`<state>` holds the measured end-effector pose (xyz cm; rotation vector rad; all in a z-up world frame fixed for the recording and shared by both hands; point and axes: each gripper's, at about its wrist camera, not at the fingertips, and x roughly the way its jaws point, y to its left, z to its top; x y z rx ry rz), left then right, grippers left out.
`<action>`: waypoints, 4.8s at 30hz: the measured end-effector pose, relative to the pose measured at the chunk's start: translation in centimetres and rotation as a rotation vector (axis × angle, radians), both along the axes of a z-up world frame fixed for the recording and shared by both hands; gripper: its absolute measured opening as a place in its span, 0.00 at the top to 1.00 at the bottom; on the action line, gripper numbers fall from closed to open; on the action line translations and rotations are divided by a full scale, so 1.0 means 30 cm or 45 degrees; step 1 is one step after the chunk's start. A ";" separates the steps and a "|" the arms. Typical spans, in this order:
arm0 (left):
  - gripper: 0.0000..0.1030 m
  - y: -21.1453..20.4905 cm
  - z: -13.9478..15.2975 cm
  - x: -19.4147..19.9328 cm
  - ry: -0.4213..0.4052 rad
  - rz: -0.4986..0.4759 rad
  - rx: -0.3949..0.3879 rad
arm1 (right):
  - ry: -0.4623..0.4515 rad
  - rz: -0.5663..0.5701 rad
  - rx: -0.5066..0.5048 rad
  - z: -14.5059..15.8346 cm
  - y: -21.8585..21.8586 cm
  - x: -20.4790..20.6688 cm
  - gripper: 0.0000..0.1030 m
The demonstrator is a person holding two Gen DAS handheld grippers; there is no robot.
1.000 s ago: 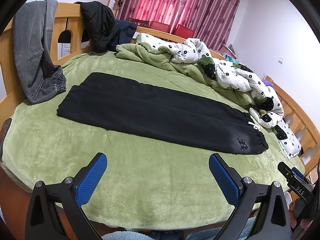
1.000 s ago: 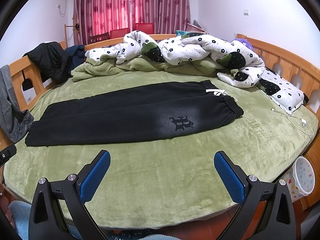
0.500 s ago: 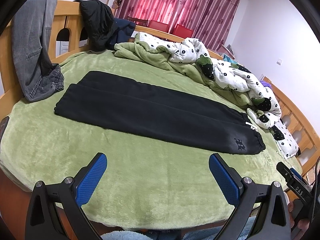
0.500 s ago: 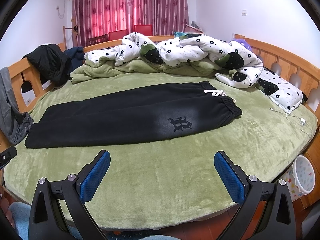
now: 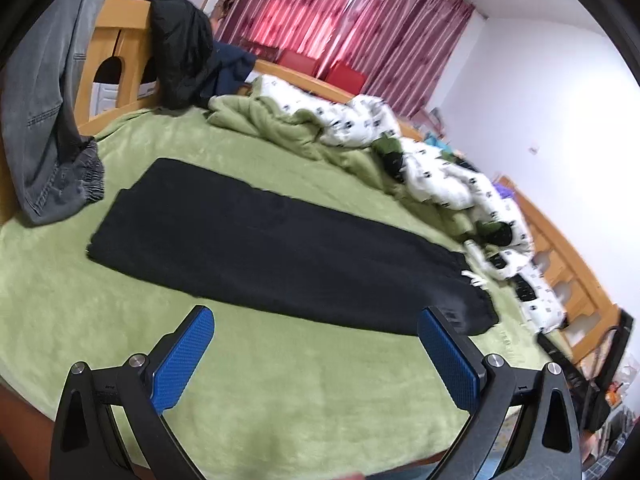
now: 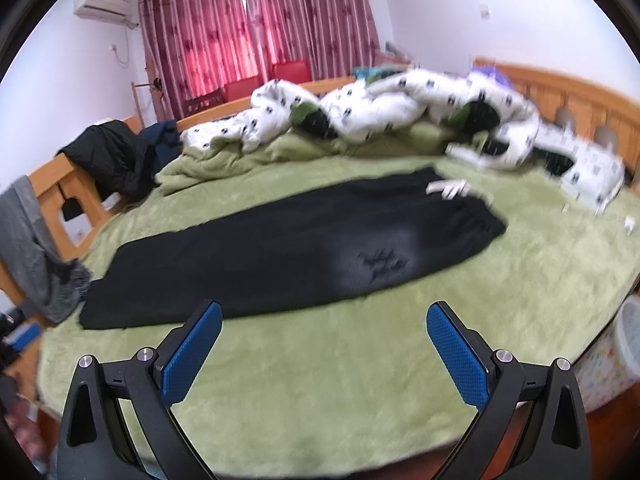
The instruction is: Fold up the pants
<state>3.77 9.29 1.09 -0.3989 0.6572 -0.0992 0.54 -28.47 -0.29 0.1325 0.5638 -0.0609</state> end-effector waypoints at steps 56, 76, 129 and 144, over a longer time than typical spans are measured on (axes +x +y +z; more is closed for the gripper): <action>0.91 0.282 -0.252 0.893 0.012 0.231 0.084 | -0.001 -0.011 0.108 -0.159 -0.325 0.972 0.91; 0.34 0.172 -0.394 0.949 0.223 0.188 0.021 | 0.191 0.019 -0.034 -0.333 -0.194 1.225 0.43; 0.89 0.166 -0.499 0.193 0.367 0.139 -0.087 | 0.229 -0.293 0.340 -0.351 -0.629 0.395 0.97; 0.36 0.117 -0.418 0.010 0.360 0.123 0.187 | 0.175 -0.345 0.233 -0.382 -0.736 0.098 0.42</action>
